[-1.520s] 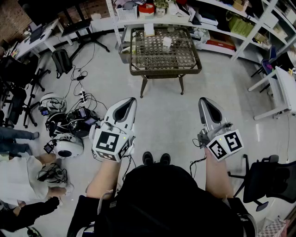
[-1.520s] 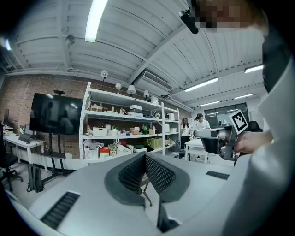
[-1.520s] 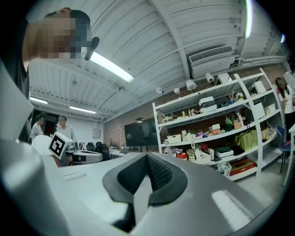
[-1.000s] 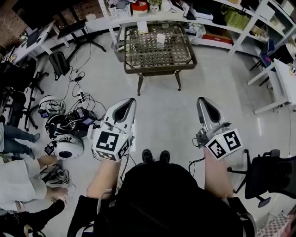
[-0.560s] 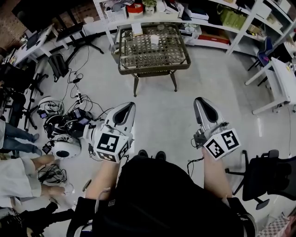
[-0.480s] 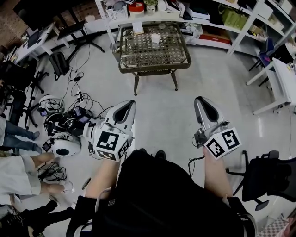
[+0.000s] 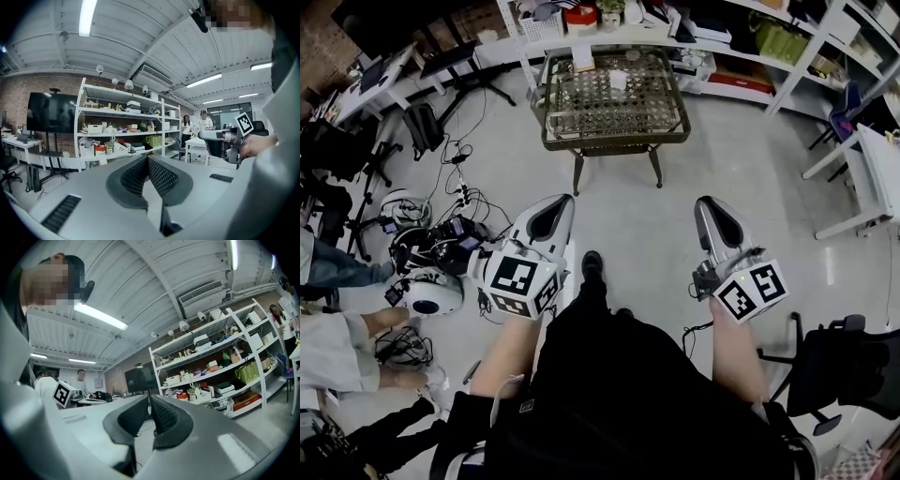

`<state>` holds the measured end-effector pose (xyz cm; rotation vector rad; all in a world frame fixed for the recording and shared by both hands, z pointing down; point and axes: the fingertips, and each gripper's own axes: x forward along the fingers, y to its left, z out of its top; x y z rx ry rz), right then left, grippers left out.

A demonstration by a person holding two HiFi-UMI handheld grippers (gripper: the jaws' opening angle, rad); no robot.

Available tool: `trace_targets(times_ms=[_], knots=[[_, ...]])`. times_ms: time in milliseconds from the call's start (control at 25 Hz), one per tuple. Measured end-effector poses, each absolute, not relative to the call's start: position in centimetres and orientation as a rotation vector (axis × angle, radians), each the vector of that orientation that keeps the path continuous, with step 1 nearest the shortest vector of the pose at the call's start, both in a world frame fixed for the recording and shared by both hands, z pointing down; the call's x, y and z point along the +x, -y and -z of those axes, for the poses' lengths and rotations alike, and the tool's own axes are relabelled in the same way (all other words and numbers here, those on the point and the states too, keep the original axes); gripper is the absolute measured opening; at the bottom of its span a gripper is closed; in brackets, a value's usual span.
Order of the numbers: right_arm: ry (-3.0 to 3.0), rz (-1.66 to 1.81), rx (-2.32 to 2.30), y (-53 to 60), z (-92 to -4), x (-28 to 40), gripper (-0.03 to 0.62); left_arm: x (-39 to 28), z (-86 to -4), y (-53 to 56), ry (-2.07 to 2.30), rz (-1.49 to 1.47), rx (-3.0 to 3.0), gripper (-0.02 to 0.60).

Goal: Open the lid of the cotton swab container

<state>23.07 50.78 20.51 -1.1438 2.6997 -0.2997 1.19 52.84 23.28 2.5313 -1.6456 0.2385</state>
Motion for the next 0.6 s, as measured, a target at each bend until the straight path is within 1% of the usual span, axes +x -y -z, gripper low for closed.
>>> trace_targets(times_ms=[240, 600], knots=[[-2.727, 0.295, -1.142, -47.6, -21.2, 21.5, 0.032, -0.3, -24.1, -49.1, 1.646, -0.194, 2.524, 0.003], [-2.761, 0.303, -1.171, -38.7, -21.5, 16.0, 0.032, -5.9, -24.2, -39.9, 1.633, -0.170, 2.533, 0.003]])
